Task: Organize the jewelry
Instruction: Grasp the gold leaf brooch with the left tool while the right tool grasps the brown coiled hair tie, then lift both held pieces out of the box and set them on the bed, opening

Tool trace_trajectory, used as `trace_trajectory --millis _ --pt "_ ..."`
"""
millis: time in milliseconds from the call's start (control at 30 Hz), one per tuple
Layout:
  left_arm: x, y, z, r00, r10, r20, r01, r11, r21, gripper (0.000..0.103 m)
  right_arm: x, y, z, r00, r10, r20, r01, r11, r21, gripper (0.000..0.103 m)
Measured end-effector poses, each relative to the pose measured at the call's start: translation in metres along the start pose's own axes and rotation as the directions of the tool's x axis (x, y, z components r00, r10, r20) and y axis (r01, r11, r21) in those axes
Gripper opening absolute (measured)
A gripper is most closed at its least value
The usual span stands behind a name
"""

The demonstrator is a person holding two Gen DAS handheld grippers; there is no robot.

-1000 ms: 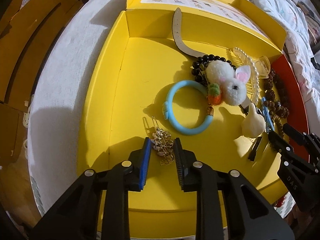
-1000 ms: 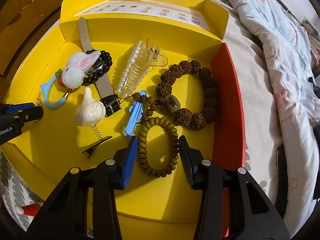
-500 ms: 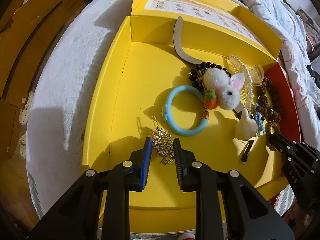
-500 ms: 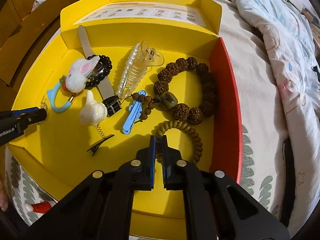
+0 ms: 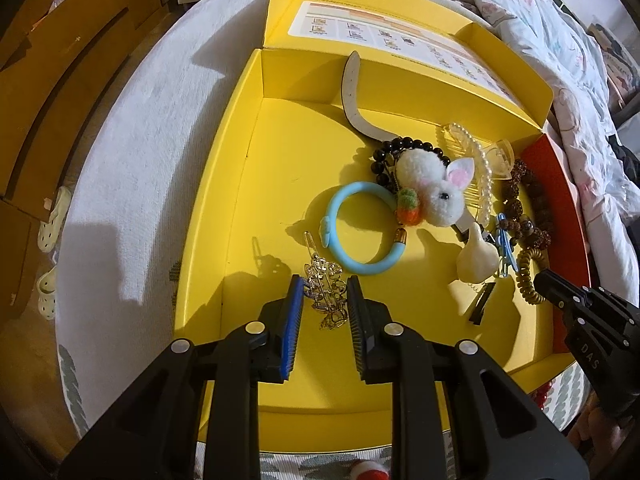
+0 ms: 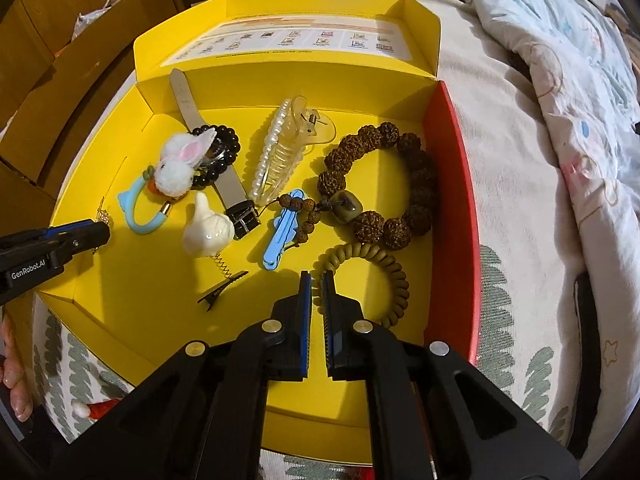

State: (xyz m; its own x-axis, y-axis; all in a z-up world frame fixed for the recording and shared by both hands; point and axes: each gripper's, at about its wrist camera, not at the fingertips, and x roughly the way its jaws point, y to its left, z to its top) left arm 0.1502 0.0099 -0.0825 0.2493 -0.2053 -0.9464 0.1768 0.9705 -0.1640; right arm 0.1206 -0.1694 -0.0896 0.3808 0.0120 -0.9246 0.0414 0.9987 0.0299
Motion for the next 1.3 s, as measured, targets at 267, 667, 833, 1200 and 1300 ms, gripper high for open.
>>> trace_trajectory --millis 267,667,833,1200,1300 --pt "0.006 -0.001 0.002 1.0 -0.003 -0.02 0.003 1.0 0.001 0.023 0.012 -0.005 0.002 0.999 -0.029 -0.014 0.029 1.0 -0.007 0.013" --pt "0.011 -0.003 0.005 1.0 -0.001 -0.024 0.001 1.0 0.008 0.023 0.016 -0.007 0.006 0.999 0.013 -0.029 -0.013 1.0 0.003 0.016" --pt "0.012 -0.004 0.006 1.0 -0.001 -0.029 0.001 1.0 0.013 0.023 0.019 -0.004 0.006 0.999 0.008 -0.048 -0.009 1.0 -0.01 0.016" --pt "0.014 -0.003 0.007 0.999 -0.003 -0.032 0.004 1.0 0.012 0.023 0.022 -0.001 0.006 0.998 -0.017 -0.065 0.015 1.0 -0.021 0.013" --pt "0.012 -0.003 0.007 1.0 -0.006 -0.026 0.006 1.0 0.011 0.023 0.018 0.001 0.005 0.998 -0.008 -0.066 0.006 1.0 -0.024 0.013"
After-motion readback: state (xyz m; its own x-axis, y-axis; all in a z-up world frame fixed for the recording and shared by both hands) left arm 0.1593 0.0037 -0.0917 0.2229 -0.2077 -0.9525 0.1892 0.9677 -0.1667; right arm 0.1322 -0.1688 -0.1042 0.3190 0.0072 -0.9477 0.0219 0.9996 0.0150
